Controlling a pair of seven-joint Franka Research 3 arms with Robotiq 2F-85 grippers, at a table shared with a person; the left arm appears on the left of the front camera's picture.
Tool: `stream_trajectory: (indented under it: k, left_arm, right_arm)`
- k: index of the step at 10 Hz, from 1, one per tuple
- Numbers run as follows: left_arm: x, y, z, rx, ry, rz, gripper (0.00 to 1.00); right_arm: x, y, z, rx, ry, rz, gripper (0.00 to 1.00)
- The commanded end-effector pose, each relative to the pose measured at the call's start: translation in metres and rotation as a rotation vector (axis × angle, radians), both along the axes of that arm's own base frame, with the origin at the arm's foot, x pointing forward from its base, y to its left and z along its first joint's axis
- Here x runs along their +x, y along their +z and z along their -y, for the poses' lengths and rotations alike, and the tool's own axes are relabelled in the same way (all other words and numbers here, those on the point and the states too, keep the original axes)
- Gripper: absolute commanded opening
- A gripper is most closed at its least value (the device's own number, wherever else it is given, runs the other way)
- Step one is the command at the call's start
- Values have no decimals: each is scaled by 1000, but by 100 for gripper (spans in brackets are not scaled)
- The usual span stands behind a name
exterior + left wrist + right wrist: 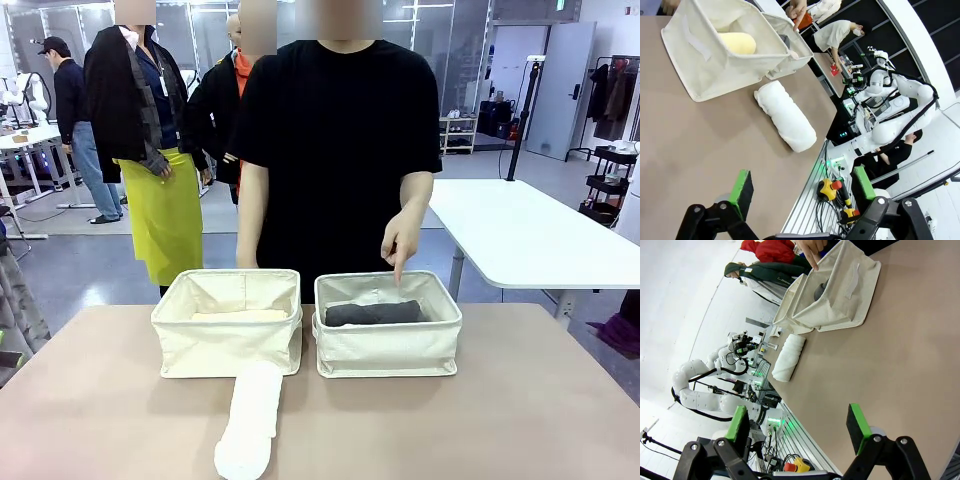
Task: Divide the towels into two baskets.
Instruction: Pick up one hotel-folded towel from the bottom of the table and place it in the Fabric basket indicated by the person.
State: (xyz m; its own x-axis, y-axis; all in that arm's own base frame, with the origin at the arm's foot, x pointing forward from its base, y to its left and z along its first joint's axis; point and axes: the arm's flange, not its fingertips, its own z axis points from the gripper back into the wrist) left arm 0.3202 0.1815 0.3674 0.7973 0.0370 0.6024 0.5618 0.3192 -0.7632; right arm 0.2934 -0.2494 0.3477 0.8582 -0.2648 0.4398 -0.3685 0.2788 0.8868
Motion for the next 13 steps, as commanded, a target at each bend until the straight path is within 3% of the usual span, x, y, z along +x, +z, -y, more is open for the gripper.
stream_trajectory:
  k: [1, 5, 8, 11, 12, 13]
  left_arm:
    - [4, 13, 21, 45, -56, -30, 100]
    - [43, 59, 127, 186, -107, -325, 100]
    - [57, 72, 229, 392, -42, -467, 100]
    - [61, 47, 299, 612, 62, -408, 100]
    - [61, 39, 319, 660, 67, -401, 100]
    - [59, 28, 342, 689, 2, -411, 100]
  right_arm:
    - [-2, 4, -2, 9, -5, -24, 98]
    - [-2, 4, -2, 9, -5, -24, 98]
    - [-2, 4, -2, 9, -5, -24, 98]
    - [-2, 4, -2, 9, -5, -24, 98]
    - [-2, 4, -2, 9, -5, -24, 98]
    - [-2, 4, -2, 9, -5, -24, 98]
